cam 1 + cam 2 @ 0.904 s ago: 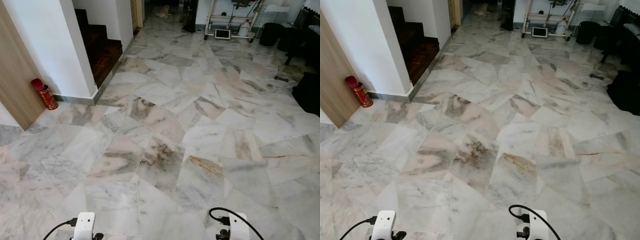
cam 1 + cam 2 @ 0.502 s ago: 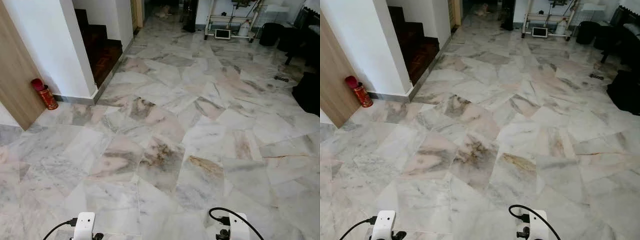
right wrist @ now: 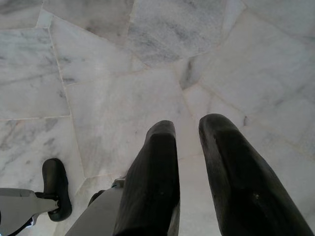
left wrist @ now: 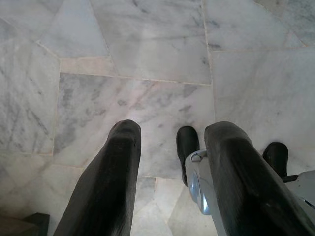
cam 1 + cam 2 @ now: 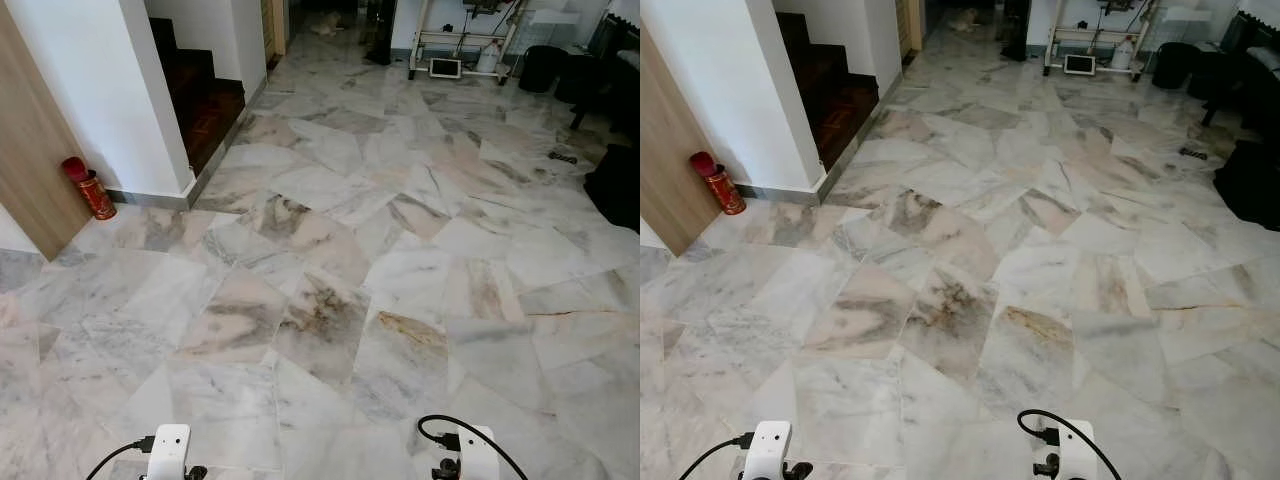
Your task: Move the pillow to the sofa from floor
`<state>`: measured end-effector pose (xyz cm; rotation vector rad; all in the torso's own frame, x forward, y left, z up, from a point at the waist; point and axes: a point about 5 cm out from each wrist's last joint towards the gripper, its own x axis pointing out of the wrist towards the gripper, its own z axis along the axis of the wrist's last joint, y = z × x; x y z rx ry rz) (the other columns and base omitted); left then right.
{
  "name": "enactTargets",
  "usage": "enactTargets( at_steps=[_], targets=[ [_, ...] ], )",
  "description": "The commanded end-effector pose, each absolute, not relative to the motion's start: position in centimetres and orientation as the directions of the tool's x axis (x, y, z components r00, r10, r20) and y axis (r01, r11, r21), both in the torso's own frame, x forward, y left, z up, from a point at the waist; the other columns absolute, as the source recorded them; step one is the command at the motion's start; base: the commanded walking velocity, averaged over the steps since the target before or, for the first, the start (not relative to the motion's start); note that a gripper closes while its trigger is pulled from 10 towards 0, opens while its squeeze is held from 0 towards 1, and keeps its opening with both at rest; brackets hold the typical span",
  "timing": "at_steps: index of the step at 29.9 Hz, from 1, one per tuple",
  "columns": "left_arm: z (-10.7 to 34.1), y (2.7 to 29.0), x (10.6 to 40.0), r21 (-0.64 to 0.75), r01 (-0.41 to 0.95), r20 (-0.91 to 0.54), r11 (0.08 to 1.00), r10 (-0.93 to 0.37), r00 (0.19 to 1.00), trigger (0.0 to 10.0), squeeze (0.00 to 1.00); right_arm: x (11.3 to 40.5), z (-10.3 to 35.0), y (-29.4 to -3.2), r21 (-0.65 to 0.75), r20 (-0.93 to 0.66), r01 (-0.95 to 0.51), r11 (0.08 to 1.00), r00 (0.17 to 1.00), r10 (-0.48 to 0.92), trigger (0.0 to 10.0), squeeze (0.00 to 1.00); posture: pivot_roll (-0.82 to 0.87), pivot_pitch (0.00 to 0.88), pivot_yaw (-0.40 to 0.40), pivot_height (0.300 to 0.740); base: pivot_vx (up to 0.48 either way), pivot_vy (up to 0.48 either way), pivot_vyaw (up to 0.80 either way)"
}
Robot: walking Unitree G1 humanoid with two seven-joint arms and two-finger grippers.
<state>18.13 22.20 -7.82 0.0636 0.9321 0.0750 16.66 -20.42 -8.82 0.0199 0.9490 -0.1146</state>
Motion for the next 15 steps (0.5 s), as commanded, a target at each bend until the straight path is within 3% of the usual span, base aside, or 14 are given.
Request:
enactTargets(
  at_steps=[1,15],
  targets=[
    [-8.92,21.4,16.11,0.055,0.024,-0.85,0.998,0.034,0.526,10.0,0.0,21.08,-7.28,-14.75,0.181,-0.767,0.205,0.962,0.642,0.007,10.0,0.0,-0.03,0.0,-0.055,0.74,0.0,0.0,0.0],
    [-8.82,21.47,16.31,0.059,0.025,-0.845,0.998,0.036,0.533,10.0,0.0,21.08,-7.33,-14.62,0.167,-0.782,0.225,0.96,0.623,-0.01,10.0,0.0,-0.03,0.0,-0.055,0.74,-0.018,0.0,0.0]
  ],
)
